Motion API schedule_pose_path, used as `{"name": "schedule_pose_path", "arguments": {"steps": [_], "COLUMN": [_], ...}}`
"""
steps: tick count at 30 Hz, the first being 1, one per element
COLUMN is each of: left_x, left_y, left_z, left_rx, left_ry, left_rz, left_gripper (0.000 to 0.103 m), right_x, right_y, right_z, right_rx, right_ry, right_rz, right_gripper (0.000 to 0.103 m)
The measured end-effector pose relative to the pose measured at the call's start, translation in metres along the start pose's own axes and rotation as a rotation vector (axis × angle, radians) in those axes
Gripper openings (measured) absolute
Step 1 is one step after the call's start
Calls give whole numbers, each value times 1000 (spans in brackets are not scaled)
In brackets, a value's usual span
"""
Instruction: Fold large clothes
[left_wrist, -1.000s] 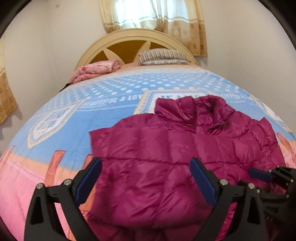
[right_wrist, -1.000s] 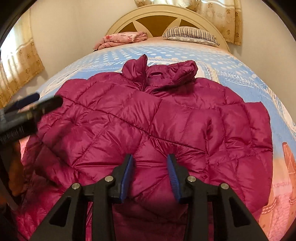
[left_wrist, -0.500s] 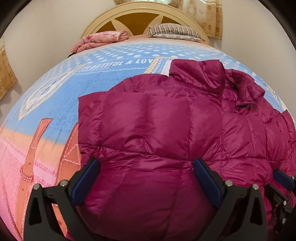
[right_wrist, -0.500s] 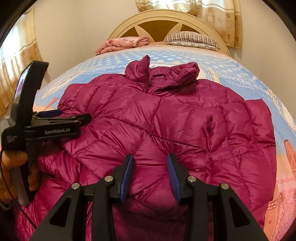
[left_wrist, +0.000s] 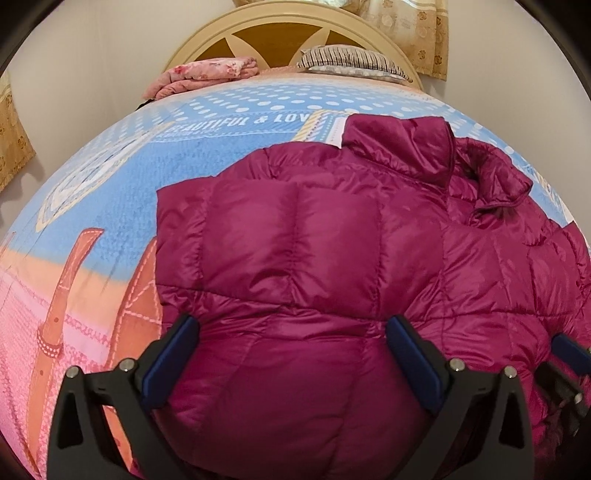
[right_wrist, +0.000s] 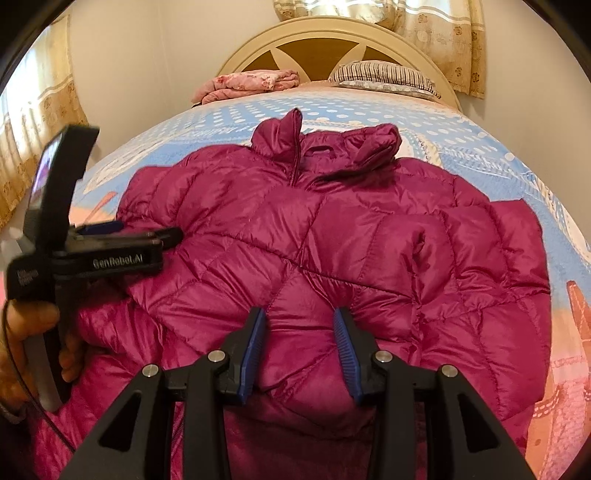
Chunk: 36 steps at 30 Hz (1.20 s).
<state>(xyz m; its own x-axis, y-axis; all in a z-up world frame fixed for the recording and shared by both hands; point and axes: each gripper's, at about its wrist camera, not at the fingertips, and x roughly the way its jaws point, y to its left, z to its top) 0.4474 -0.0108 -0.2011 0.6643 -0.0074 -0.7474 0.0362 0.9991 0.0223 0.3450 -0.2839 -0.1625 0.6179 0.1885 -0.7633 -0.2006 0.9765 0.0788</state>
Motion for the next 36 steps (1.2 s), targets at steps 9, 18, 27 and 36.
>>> {"name": "schedule_pose_path", "arguments": {"steps": [9, 18, 27, 36], "left_x": [0, 1, -21, -41], "left_y": [0, 0, -4, -32], "left_z": [-1, 0, 5, 22], "left_rx": [-5, -5, 37, 87], "left_ry": [1, 3, -31, -83], "left_rz": [-5, -2, 35, -34], "left_gripper": [103, 103, 103, 103], "right_x": [17, 23, 22, 21], "right_y": [0, 19, 10, 10], "right_z": [10, 0, -1, -2], "right_rx": [20, -70, -25, -12], "right_ry": [29, 34, 19, 12], "right_rz": [-26, -108, -57, -45], "right_gripper": [40, 40, 40, 40]}}
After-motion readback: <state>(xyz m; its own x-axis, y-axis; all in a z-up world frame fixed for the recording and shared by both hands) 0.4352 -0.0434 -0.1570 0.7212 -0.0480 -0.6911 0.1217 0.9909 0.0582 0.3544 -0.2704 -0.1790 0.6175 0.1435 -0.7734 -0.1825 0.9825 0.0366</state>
